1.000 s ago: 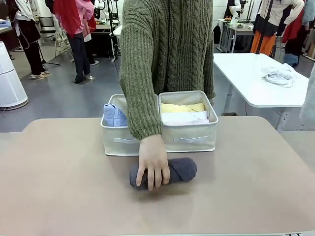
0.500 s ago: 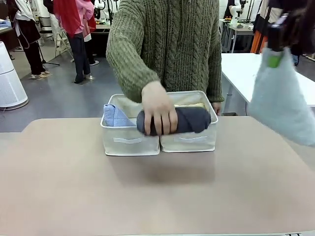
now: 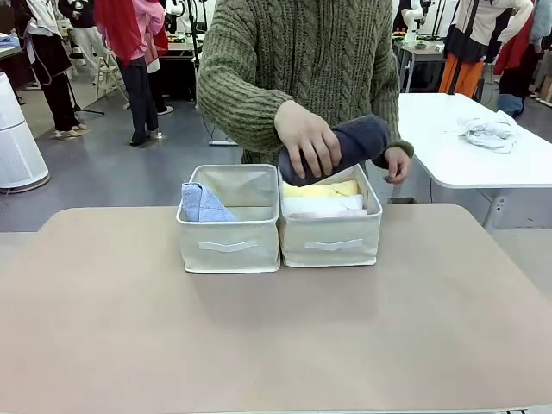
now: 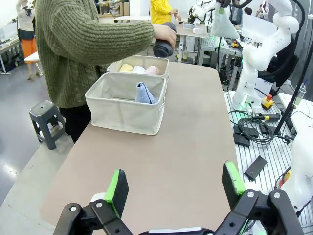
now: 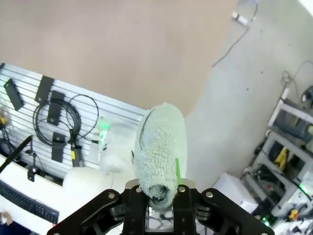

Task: Sort the towels based on their folding style.
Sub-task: Pick up another triangle-folded towel from the table and place it in the left Fabric basket.

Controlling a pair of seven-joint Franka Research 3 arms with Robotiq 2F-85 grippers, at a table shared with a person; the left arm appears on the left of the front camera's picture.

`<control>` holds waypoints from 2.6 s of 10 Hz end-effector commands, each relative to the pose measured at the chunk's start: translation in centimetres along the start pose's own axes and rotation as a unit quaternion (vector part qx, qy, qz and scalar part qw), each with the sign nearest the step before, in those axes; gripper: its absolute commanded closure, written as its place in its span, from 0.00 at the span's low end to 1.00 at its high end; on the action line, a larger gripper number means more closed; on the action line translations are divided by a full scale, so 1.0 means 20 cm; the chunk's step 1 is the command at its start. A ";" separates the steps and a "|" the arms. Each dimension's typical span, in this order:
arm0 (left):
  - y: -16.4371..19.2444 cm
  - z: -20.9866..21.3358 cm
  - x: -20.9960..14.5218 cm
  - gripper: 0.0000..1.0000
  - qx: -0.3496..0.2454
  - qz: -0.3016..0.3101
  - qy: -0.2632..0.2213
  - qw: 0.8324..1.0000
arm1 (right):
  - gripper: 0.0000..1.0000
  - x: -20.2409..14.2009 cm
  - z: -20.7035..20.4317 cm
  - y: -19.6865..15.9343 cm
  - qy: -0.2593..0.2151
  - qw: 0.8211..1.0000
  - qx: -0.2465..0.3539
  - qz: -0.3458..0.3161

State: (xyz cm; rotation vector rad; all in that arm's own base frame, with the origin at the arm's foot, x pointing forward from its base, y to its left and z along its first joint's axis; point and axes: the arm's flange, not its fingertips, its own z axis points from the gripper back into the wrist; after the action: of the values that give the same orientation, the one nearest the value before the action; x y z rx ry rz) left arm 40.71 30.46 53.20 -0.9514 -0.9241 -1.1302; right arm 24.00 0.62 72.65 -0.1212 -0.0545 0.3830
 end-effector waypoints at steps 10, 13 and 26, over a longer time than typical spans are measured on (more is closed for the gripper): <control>-0.01 0.00 0.01 0.00 0.004 -0.004 -0.006 1.000 | 0.82 0.24 -0.12 0.01 0.006 1.000 0.011 0.023; -0.01 0.00 0.01 0.00 0.004 -0.004 -0.006 1.000 | 0.82 0.26 -0.12 0.00 -0.003 0.999 0.018 0.030; -0.01 0.00 0.01 0.00 0.004 -0.004 -0.006 1.000 | 0.82 0.99 -0.15 0.51 -0.018 0.972 0.042 0.232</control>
State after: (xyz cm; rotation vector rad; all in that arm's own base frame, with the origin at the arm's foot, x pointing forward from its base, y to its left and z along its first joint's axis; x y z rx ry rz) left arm 40.71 30.42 53.25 -0.9512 -0.9244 -1.1315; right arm 38.66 17.02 69.40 -0.0436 -0.0393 0.8591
